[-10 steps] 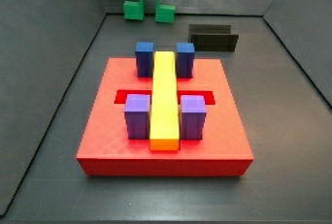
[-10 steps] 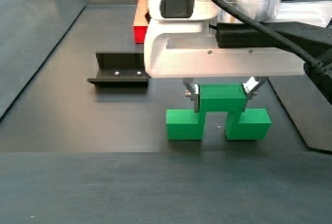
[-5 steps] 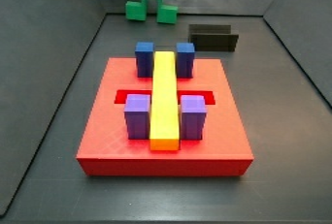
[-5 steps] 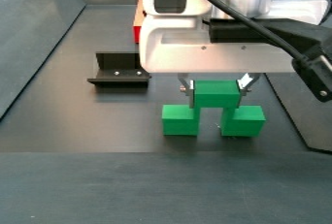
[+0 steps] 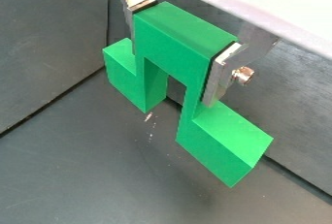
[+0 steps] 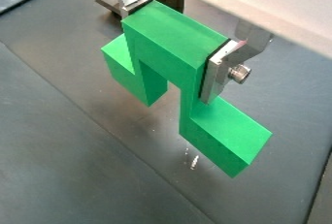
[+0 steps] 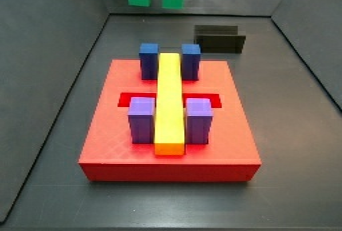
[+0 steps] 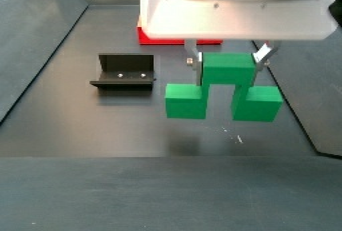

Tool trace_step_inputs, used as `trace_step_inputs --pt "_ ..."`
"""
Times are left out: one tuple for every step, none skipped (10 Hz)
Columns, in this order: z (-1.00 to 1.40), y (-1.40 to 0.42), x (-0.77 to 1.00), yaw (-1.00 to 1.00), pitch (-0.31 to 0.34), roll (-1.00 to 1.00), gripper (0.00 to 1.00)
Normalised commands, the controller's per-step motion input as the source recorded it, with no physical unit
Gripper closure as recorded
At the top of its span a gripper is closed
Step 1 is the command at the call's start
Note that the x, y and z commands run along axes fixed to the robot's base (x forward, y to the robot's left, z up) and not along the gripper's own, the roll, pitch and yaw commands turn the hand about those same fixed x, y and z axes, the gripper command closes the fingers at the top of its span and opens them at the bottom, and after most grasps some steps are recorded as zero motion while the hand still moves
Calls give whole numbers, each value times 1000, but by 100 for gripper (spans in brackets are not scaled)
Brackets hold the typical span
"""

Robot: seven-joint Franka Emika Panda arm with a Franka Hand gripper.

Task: Pick up the green object. Move up. Move to above the board. Insert the green object.
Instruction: Move to above the board.

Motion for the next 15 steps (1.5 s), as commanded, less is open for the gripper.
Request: trace_step_inputs --pt "1400 0 0 0 0 0 100" --pt "1400 -5 -15 -7 14 -10 100" --pt "1400 -13 -58 4 27 16 100" --pt "1400 -8 -20 8 16 20 100" --pt "1400 5 35 4 66 -9 100" --pt "679 -2 12 -4 92 -1 100" --pt "174 -3 23 6 59 12 100" --pt "129 -1400 110 276 138 -138 100" --pt "130 -1400 106 256 133 -118 100" --pt "132 -1400 98 155 59 -36 100" --pt "133 -1400 95 80 7 -41 100" --pt "133 -1400 96 54 0 -27 100" --pt "138 -1400 96 25 18 6 100" --pt "139 -1400 95 14 21 -13 100" --pt "149 -1400 98 9 33 -2 100"
